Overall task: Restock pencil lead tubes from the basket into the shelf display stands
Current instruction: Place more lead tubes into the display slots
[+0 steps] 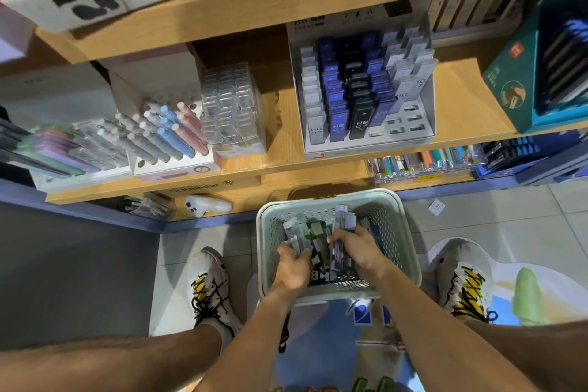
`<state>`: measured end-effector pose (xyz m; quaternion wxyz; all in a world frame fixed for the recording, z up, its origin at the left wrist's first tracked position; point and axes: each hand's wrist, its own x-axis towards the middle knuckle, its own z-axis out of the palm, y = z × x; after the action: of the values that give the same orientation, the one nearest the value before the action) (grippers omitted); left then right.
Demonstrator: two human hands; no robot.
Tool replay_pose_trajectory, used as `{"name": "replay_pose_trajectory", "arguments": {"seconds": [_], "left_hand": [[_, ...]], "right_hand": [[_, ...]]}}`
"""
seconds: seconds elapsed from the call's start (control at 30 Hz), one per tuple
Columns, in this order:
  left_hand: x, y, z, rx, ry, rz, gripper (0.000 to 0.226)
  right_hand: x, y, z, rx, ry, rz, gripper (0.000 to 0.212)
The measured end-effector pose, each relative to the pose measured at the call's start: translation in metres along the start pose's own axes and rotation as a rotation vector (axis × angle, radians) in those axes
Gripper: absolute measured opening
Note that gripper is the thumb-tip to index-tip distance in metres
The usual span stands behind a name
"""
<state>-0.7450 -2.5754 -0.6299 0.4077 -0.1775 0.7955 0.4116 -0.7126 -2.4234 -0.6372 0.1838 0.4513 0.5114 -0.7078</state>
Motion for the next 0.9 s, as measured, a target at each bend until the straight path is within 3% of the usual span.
{"name": "replay_pose_trajectory", "arguments": {"seconds": [0.03, 0.23, 0.37, 0.43, 0.57, 0.73, 0.87, 0.9], "left_hand": [[-0.004, 0.004, 0.0, -0.062, -0.036, 0.007, 0.009], [-0.033, 0.027, 0.016, -0.343, -0.197, -0.044, 0.03], [-0.049, 0.036, 0.013, -0.399, -0.212, -0.07, 0.025], [-0.065, 0.046, 0.008, -0.359, -0.259, -0.027, 0.03], [-0.105, 0.057, -0.011, -0.235, -0.392, 0.112, 0.084], [-0.162, 0.076, -0.041, -0.337, -0.395, 0.338, 0.066], [-0.203, 0.105, -0.071, -0.331, -0.288, 0.471, 0.08], [-0.212, 0.112, -0.079, -0.335, -0.278, 0.488, 0.079]], "right_hand": [[-0.005, -0.003, 0.0, 0.024, -0.032, 0.005, 0.015], [-0.035, -0.019, 0.011, 0.119, -0.112, 0.01, 0.027], [-0.063, -0.028, 0.014, 0.181, -0.113, -0.004, 0.029], [-0.074, -0.03, 0.015, 0.178, -0.104, -0.028, 0.027], [-0.115, -0.039, 0.025, 0.149, -0.079, -0.136, 0.024], [-0.185, -0.069, 0.036, -0.009, -0.186, -0.319, 0.038], [-0.253, -0.117, 0.039, -0.095, -0.352, -0.413, 0.022], [-0.271, -0.129, 0.039, -0.125, -0.393, -0.442, 0.027]]}}
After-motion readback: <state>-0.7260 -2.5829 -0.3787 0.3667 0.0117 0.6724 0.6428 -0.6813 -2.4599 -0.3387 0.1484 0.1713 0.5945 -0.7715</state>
